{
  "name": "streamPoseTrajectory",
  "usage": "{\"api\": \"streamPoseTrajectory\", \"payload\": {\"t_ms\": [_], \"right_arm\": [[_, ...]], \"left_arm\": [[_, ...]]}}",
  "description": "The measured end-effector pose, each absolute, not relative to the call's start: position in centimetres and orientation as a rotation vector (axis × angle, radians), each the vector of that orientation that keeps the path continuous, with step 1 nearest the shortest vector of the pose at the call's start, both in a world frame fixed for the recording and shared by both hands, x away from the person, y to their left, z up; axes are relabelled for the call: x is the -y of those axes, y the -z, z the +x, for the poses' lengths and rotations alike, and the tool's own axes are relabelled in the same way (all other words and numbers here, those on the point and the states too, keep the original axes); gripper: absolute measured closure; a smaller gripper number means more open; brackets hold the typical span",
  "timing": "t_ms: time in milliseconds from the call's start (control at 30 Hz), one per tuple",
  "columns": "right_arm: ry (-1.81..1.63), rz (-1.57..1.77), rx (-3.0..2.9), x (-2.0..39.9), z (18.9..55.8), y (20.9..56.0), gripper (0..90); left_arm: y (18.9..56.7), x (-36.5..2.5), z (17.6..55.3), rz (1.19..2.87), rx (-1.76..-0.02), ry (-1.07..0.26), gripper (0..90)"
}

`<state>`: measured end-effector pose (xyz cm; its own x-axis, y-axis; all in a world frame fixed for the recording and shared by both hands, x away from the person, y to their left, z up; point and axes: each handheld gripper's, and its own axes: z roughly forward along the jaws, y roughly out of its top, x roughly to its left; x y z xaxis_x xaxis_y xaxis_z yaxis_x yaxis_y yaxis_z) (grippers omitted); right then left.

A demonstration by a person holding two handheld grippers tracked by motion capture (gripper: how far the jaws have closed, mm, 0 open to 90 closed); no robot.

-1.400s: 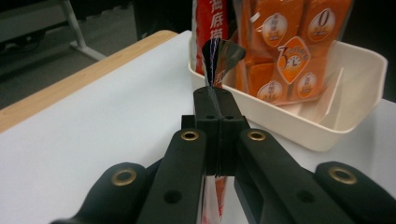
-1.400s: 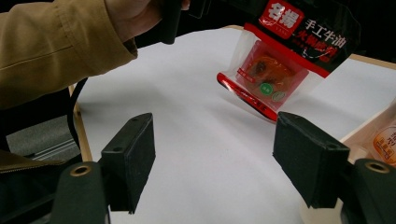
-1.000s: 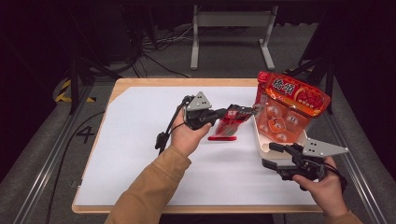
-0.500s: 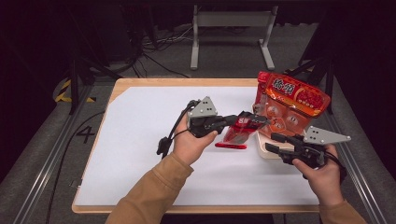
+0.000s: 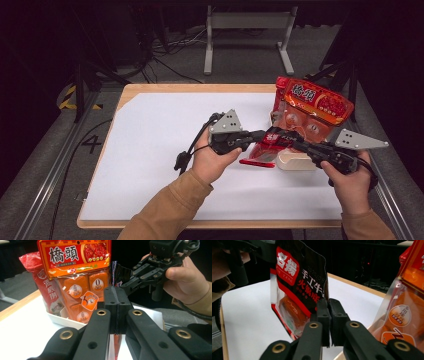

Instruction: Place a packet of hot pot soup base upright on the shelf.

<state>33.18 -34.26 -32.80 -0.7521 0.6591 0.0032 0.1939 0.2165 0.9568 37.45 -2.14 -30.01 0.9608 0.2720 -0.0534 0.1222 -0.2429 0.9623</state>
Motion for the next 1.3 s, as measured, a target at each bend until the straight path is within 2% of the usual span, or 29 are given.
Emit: {"api": "streamPoseTrajectory", "payload": {"t_ms": [767,1300], "right_arm": [[-1.416,0.745,-1.927,36.3,32.5,30.4,90.0],[-1.373,0.763,-1.862,37.8,32.2,30.1,90.0]], "left_arm": [[30.2,5.1,38.9,1.800,-0.270,-0.238,90.0],[31.0,7.3,40.4,1.821,-0.297,-0.215,90.0]]}}
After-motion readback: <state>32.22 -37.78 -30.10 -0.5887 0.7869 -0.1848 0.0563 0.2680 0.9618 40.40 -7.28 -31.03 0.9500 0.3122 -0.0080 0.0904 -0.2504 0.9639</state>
